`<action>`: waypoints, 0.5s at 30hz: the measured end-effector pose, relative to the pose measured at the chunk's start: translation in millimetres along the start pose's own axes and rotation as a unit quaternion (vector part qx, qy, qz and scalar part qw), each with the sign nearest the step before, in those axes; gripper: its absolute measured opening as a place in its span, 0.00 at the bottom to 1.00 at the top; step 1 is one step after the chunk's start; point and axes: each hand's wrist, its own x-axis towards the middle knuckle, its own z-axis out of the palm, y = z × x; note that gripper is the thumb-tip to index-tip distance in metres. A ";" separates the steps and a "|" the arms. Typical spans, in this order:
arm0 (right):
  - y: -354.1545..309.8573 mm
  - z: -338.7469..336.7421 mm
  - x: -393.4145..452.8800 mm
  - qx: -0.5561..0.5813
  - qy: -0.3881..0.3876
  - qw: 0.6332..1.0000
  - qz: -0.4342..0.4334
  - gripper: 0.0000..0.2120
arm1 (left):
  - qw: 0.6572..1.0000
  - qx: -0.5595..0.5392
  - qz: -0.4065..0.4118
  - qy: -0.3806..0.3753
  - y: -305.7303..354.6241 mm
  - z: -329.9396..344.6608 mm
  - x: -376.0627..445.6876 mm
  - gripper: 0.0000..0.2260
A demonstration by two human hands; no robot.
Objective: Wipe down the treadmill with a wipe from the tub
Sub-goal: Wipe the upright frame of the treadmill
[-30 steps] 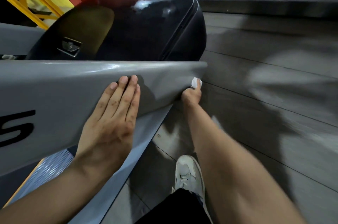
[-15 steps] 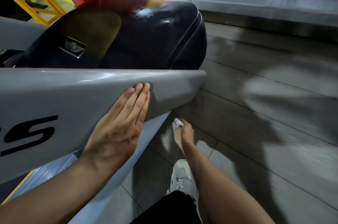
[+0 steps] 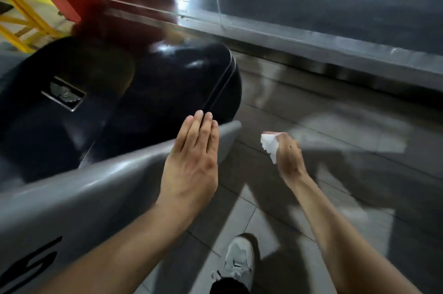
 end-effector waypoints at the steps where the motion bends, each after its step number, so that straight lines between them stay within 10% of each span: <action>1: -13.5 -14.1 -2.5 0.010 0.009 1.000 -0.002 0.22 | 1.000 -0.015 -0.009 -0.013 1.4 -3.5 8.6 0.28; 15: -192.5 -134.4 -50.4 -0.157 0.105 0.973 -0.132 0.21 | 0.983 -0.151 -0.009 -0.107 0.0 -151.6 102.6 0.28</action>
